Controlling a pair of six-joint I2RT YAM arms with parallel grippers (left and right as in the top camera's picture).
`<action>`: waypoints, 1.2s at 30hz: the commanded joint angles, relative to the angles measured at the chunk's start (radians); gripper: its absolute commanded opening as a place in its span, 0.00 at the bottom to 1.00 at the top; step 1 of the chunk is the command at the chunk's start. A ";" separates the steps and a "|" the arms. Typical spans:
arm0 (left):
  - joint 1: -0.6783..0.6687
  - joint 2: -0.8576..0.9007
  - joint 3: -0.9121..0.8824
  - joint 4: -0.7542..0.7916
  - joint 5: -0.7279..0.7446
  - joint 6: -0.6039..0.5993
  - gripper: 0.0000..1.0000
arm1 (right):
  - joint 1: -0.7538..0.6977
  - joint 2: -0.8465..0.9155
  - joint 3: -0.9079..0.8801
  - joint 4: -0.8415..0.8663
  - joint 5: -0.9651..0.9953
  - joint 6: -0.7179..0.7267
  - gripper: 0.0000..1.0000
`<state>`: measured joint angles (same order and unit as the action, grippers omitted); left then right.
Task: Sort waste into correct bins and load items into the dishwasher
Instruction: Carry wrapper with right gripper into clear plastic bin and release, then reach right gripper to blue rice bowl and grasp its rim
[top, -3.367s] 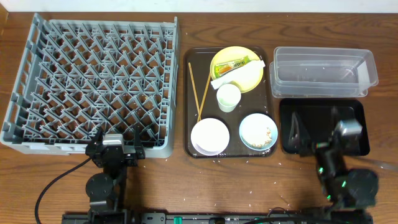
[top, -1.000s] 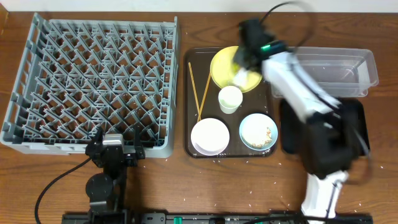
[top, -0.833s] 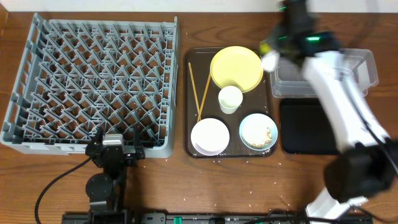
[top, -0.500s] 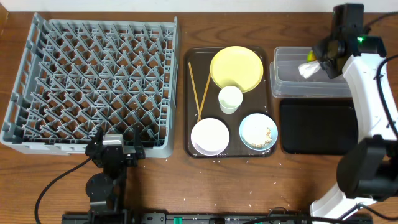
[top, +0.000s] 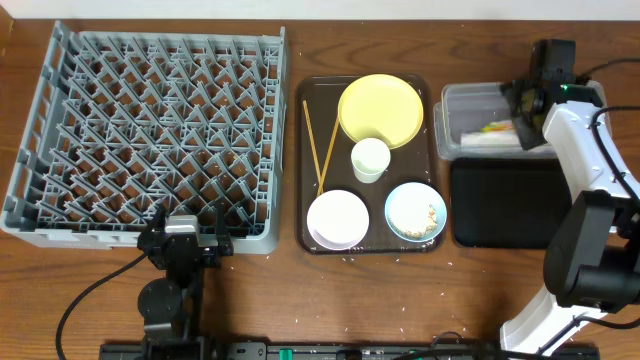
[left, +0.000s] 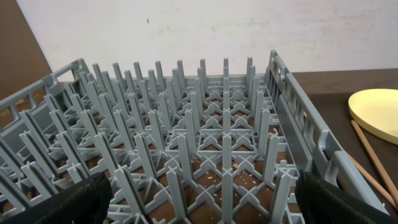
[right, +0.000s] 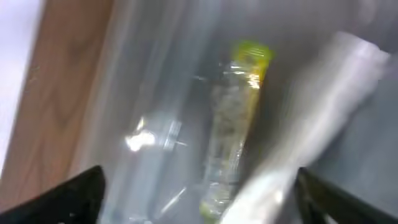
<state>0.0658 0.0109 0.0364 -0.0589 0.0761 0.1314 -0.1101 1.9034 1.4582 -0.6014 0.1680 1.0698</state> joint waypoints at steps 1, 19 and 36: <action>0.006 -0.006 -0.027 -0.014 0.010 0.003 0.95 | -0.001 -0.065 0.018 0.045 -0.130 -0.296 0.98; 0.006 -0.006 -0.027 -0.014 0.010 0.003 0.95 | 0.407 -0.236 0.030 -0.371 -0.362 -0.778 0.68; 0.006 -0.006 -0.027 -0.014 0.010 0.003 0.95 | 0.626 0.030 0.026 -0.495 -0.156 -0.575 0.24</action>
<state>0.0658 0.0109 0.0364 -0.0589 0.0761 0.1314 0.5034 1.9247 1.4853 -1.0920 -0.0269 0.4313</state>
